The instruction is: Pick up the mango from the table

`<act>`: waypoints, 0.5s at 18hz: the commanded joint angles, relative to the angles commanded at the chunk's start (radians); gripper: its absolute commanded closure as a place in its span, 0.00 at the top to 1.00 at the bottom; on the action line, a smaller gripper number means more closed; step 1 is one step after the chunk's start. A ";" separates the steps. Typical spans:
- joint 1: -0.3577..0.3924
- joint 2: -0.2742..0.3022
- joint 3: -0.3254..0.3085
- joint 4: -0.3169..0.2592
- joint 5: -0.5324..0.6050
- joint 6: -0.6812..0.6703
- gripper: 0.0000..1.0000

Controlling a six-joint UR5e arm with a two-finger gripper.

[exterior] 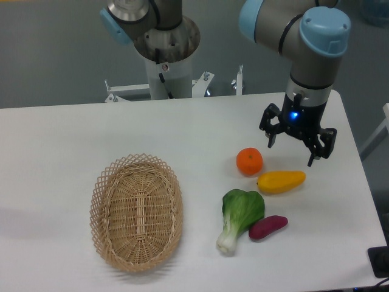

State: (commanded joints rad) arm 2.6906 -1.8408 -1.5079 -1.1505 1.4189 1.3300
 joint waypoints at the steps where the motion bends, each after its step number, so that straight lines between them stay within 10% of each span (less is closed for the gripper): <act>1: 0.000 0.000 0.000 0.000 0.000 0.003 1.00; 9: 0.002 -0.005 -0.021 0.003 0.029 0.008 1.00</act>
State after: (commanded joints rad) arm 2.6921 -1.8454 -1.5293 -1.1474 1.4480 1.3376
